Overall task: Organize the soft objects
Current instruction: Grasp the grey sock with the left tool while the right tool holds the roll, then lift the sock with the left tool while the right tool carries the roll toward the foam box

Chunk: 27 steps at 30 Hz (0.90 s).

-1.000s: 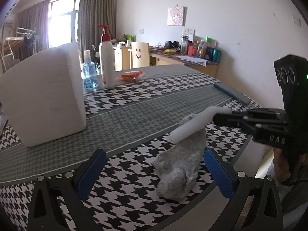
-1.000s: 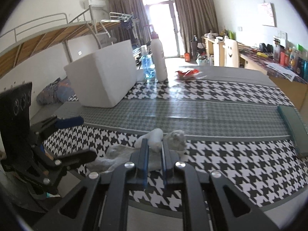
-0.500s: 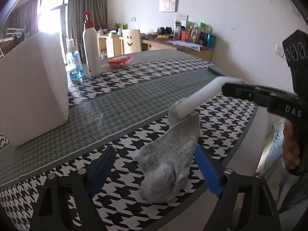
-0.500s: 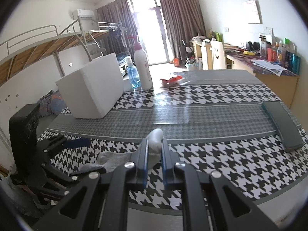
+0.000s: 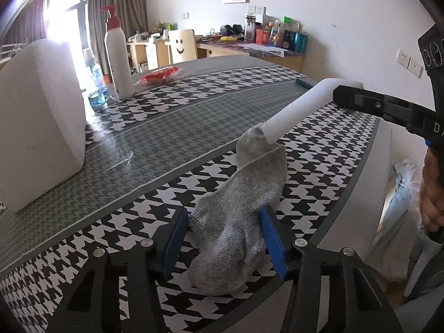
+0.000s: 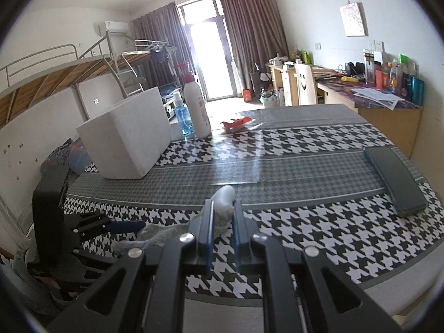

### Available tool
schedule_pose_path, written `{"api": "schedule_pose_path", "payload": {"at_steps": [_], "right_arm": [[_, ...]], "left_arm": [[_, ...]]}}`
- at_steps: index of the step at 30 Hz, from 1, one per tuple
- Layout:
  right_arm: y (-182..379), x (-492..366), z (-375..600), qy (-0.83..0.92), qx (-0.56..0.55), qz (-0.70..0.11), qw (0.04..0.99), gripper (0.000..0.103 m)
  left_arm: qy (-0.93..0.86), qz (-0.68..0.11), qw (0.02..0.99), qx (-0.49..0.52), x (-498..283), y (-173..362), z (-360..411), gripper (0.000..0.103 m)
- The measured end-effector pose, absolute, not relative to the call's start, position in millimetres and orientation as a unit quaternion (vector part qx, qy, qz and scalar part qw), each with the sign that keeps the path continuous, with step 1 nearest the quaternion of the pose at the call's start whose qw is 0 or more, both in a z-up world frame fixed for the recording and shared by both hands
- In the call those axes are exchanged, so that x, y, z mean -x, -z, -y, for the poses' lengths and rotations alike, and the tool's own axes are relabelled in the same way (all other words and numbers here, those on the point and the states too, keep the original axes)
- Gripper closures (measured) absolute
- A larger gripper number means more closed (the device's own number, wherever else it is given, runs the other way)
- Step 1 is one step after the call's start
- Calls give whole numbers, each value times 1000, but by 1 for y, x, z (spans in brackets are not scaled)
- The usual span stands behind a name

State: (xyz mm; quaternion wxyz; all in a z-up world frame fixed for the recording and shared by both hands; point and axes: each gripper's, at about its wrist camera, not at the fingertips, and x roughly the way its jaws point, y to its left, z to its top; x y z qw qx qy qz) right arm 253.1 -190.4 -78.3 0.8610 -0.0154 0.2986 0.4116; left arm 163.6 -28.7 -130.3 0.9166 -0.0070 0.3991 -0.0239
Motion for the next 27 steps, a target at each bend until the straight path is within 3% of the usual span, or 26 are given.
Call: {"api": "schedule_pose_path", "payload": {"at_steps": [1,6,7,27], "right_arm": [[79,-253,191,-412,15,-298,861,88],[75,-254,195,-408,9,-294,864,88],[75,-253,197,-407,8,-293,865,88],[67,-252,185,-401,0,-286,870,88]], "left_arm": [[25,-399,917,7,-164,130,29,52],[42,-401,915,10,-163,129,33,82],[47,-400,915,11,-163,129,34,83],[-8,-348,937,42,-141,98,-3,86]]}}
